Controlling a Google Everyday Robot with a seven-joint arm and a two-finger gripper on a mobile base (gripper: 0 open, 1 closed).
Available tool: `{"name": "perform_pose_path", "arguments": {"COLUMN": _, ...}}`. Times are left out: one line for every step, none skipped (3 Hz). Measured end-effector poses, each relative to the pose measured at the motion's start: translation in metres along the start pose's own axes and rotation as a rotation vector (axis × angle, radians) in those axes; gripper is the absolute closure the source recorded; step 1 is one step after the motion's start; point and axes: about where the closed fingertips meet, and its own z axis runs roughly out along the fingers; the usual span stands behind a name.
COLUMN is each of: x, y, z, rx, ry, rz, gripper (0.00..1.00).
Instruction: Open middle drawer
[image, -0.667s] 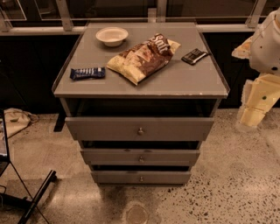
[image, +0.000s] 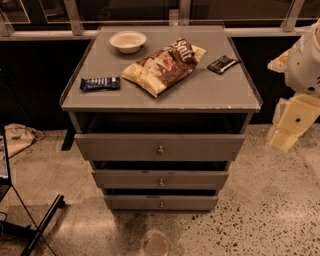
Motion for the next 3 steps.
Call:
{"name": "perform_pose_path", "arguments": {"x": 0.027, "y": 0.02, "z": 0.057, "rx": -0.05, "ry": -0.091, "rz": 0.149, "gripper": 0.0}}
{"name": "perform_pose_path", "arguments": {"x": 0.038, "y": 0.039, "z": 0.125, "rx": -0.127, "ry": -0.256, "rz": 0.299, "gripper": 0.0}}
{"name": "perform_pose_path", "arguments": {"x": 0.022, "y": 0.032, "z": 0.202, "rx": -0.206, "ry": -0.445, "rz": 0.446, "gripper": 0.0}}
